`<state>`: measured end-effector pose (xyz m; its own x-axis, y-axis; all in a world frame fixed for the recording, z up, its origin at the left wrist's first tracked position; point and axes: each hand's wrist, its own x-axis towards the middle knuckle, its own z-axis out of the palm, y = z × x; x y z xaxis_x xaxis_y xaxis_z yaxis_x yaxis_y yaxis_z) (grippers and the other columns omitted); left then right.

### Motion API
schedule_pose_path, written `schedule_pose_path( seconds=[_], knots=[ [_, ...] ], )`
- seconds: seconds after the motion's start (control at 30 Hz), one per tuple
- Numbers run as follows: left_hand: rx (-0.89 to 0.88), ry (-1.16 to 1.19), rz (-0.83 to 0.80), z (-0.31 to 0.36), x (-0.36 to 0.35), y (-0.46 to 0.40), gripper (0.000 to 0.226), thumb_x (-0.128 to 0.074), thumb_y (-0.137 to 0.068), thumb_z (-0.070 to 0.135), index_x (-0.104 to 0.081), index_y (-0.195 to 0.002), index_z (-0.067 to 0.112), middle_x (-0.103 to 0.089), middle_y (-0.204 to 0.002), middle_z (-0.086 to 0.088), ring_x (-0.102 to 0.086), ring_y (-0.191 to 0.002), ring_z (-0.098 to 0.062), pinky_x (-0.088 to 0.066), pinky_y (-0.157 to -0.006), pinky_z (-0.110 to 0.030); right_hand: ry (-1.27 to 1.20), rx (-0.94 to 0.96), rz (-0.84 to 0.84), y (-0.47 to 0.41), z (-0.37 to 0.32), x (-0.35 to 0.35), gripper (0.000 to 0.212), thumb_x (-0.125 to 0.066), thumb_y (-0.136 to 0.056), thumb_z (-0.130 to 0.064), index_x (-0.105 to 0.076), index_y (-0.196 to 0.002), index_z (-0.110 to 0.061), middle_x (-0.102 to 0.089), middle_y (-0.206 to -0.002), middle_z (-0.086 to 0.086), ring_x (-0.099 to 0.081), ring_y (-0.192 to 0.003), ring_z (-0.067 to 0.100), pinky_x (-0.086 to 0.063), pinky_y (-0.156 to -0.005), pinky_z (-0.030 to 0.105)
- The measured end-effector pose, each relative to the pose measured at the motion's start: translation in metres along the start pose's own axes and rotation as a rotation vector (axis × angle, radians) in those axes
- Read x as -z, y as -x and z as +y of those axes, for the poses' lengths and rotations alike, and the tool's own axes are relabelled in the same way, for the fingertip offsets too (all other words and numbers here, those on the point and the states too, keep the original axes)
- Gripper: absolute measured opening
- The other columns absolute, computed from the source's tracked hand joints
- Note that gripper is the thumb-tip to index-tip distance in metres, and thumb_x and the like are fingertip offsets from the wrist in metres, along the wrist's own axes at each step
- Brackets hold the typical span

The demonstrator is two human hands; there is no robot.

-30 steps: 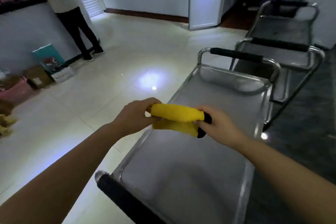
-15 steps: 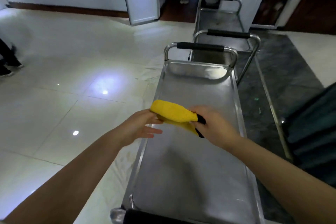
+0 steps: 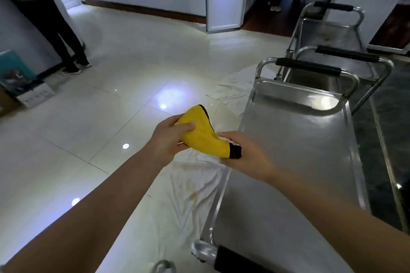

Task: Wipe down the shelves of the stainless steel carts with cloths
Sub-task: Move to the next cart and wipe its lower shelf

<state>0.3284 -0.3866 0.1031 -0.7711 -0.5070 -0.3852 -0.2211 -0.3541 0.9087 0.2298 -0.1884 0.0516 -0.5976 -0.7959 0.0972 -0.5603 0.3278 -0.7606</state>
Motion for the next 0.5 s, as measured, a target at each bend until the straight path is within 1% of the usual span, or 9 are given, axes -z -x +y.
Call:
schedule_pose_path(
  seconds=[0.03, 0.07, 0.13, 0.2, 0.23, 0.3, 0.37, 0.47, 0.5],
  knots=[
    [-0.031, 0.002, -0.007, 0.008, 0.019, -0.005, 0.036, -0.072, -0.083, 0.010, -0.062, -0.116, 0.020, -0.067, -0.112, -0.003, -0.067, -0.097, -0.023, -0.057, -0.063, -0.031, -0.071, -0.081, -0.056, -0.013, -0.007, -0.014, 0.072, -0.077, -0.062, -0.057, -0.039, -0.123, -0.063, -0.048, -0.133, -0.014, -0.048, -0.120, 0.008, -0.044, -0.097, 0.032],
    [-0.057, -0.003, -0.018, 0.016, 0.039, -0.010, 0.033, -0.072, -0.083, 0.010, -0.063, -0.111, 0.024, -0.067, -0.109, -0.001, -0.067, -0.095, -0.021, -0.057, -0.061, -0.030, -0.165, -0.163, -0.109, -0.028, -0.013, -0.029, 0.080, -0.077, -0.055, -0.066, -0.032, -0.121, -0.071, -0.042, -0.137, -0.019, -0.043, -0.124, 0.004, -0.042, -0.096, 0.028],
    [-0.093, -0.032, -0.054, 0.034, 0.080, -0.025, 0.031, -0.072, -0.083, 0.009, -0.064, -0.107, 0.028, -0.067, -0.107, 0.002, -0.068, -0.091, -0.017, -0.057, -0.060, -0.029, -0.321, -0.262, -0.169, -0.059, -0.024, -0.066, 0.088, -0.080, -0.049, -0.069, -0.024, -0.117, -0.078, -0.035, -0.138, -0.025, -0.038, -0.128, 0.001, -0.042, -0.091, 0.022],
    [-0.119, -0.061, -0.095, 0.052, 0.123, -0.043, 0.030, -0.071, -0.083, 0.009, -0.066, -0.103, 0.030, -0.068, -0.105, 0.005, -0.068, -0.088, -0.014, -0.057, -0.059, -0.029, -0.470, -0.299, -0.200, -0.092, -0.034, -0.106, 0.094, -0.080, -0.050, -0.067, -0.024, -0.124, -0.071, -0.034, -0.140, -0.024, -0.043, -0.126, 0.000, -0.046, -0.084, 0.016],
    [-0.126, -0.065, -0.114, 0.063, 0.144, -0.053, 0.031, -0.071, -0.083, 0.008, -0.066, -0.103, 0.031, -0.068, -0.106, 0.005, -0.068, -0.089, -0.015, -0.058, -0.061, -0.030, -0.591, -0.328, -0.214, -0.108, -0.039, -0.127, 0.098, -0.081, -0.051, -0.066, -0.024, -0.131, -0.063, -0.037, -0.141, -0.023, -0.047, -0.123, 0.001, -0.048, -0.083, 0.018],
    [-0.131, -0.055, -0.143, 0.082, 0.184, -0.073, 0.033, -0.071, -0.082, 0.008, -0.067, -0.106, 0.030, -0.067, -0.111, 0.002, -0.068, -0.095, -0.019, -0.060, -0.068, -0.035, -0.842, -0.396, -0.254, -0.138, -0.054, -0.166, 0.096, -0.081, -0.053, -0.065, -0.036, -0.136, -0.048, -0.045, -0.140, -0.017, -0.051, -0.123, 0.004, -0.050, -0.090, 0.030],
    [-0.136, -0.059, -0.169, 0.099, 0.217, -0.091, 0.033, -0.071, -0.083, 0.008, -0.067, -0.109, 0.028, -0.067, -0.114, 0.000, -0.068, -0.097, -0.021, -0.060, -0.072, -0.037, -1.023, -0.446, -0.261, -0.165, -0.074, -0.199, 0.088, -0.081, -0.052, -0.065, -0.046, -0.130, -0.042, -0.046, -0.139, -0.011, -0.049, -0.127, 0.013, -0.050, -0.094, 0.041],
    [-0.132, -0.055, -0.190, 0.118, 0.250, -0.118, 0.033, -0.070, -0.083, 0.008, -0.066, -0.109, 0.028, -0.067, -0.113, 0.001, -0.068, -0.097, -0.021, -0.060, -0.073, -0.037, -1.238, -0.510, -0.255, -0.199, -0.095, -0.227, 0.106, -0.080, -0.056, -0.063, -0.034, -0.144, -0.025, -0.039, -0.148, 0.002, -0.048, -0.129, 0.028, -0.046, -0.098, 0.053],
    [-0.129, -0.048, -0.199, 0.123, 0.258, -0.128, 0.033, -0.070, -0.083, 0.008, -0.066, -0.109, 0.028, -0.067, -0.112, 0.002, -0.068, -0.097, -0.021, -0.060, -0.073, -0.037, -1.300, -0.509, -0.248, -0.210, -0.099, -0.230, 0.107, -0.077, -0.058, -0.064, -0.031, -0.146, -0.023, -0.038, -0.149, 0.005, -0.048, -0.129, 0.031, -0.045, -0.098, 0.056]
  ],
)
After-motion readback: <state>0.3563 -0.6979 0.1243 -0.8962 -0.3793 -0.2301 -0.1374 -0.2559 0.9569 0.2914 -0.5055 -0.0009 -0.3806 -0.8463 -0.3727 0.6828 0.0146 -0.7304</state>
